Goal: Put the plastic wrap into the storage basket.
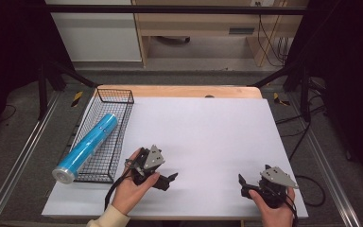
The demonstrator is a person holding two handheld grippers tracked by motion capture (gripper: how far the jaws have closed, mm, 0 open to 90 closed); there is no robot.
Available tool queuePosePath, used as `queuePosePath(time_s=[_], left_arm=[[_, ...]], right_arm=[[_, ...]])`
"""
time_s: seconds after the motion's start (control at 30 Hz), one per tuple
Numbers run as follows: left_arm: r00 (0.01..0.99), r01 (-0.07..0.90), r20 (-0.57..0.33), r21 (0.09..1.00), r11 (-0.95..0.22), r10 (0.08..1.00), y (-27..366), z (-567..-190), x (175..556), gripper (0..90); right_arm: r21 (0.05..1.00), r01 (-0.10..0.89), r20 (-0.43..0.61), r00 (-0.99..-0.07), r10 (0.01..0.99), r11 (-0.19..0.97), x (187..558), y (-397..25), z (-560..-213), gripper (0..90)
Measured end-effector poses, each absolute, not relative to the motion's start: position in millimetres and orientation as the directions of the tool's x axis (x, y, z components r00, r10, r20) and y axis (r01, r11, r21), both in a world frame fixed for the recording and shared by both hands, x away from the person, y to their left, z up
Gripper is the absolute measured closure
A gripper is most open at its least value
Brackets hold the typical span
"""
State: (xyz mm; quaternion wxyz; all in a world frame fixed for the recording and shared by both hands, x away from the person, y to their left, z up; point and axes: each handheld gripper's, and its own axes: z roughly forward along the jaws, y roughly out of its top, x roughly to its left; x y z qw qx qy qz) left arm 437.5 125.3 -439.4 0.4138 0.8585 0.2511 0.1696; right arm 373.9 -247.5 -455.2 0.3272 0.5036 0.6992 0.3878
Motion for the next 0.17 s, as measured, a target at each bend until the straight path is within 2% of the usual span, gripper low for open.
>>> queuePosePath(time_s=[0.07, 0.17], left_arm=[[0.815, 0.319, 0.023, 0.816, -0.482, 0.579, 137.4, -452.3, 433.2, 5.3], [0.802, 0.348, -0.018, 0.826, -0.443, 0.597, 149.4, -455.1, 429.7, 5.4]], right_arm=[[0.874, 0.448, -0.063, -0.279, 0.958, 0.188, 374.6, -248.4, -455.8, 3.8], [0.876, 0.440, -0.077, -0.280, 0.957, 0.200, 376.2, -249.4, -456.0, 4.0]])
